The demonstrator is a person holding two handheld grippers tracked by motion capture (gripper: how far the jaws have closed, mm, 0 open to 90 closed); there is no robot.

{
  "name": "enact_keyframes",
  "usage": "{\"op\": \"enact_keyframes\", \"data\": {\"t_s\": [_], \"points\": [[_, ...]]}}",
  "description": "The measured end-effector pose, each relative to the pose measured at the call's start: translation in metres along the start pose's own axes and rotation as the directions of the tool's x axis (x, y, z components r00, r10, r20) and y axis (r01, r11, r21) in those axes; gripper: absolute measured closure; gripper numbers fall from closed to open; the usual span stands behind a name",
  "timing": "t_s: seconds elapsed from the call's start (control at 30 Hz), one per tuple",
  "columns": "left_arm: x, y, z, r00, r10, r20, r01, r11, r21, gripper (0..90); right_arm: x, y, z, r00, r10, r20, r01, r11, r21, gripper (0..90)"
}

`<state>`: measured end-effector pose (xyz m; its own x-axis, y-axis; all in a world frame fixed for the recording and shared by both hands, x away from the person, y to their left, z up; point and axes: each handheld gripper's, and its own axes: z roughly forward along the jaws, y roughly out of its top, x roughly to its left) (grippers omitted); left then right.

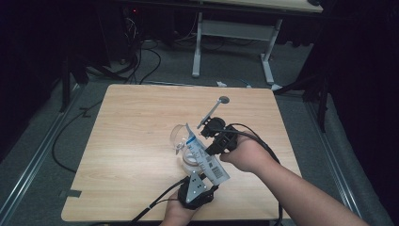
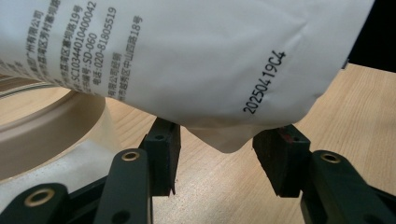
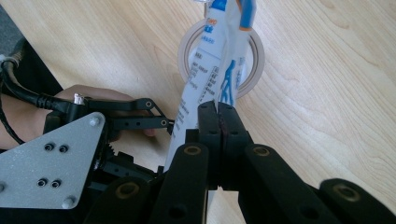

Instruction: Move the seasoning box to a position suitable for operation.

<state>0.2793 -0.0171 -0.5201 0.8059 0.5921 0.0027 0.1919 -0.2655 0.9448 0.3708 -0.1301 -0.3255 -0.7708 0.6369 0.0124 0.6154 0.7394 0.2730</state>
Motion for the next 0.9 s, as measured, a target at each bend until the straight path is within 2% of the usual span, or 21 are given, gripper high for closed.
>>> {"op": "enact_keyframes", "data": {"t_s": [0.17, 0.47, 0.9], "points": [[-0.001, -0.003, 0.001, 0.9999, 0.014, 0.005, -0.014, 0.9998, 0.013, 50.1, 0.0, 0.0, -0.002, 1.0, 0.005, -0.008, -0.005, 1.0, -0.008, 90.0], [0.0, -0.002, -0.002, 0.9999, 0.006, 0.009, -0.006, 1.0, -0.005, 50.3, -0.003, 0.0, -0.001, 0.9997, 0.018, 0.019, -0.018, 0.9998, -0.001, 90.0], [0.002, -0.003, -0.011, 0.9999, -0.002, 0.013, 0.002, 0.9999, -0.01, 50.3, -0.006, -0.002, 0.0, 0.9994, 0.023, 0.026, -0.024, 0.9997, 0.006, 89.9]]}}
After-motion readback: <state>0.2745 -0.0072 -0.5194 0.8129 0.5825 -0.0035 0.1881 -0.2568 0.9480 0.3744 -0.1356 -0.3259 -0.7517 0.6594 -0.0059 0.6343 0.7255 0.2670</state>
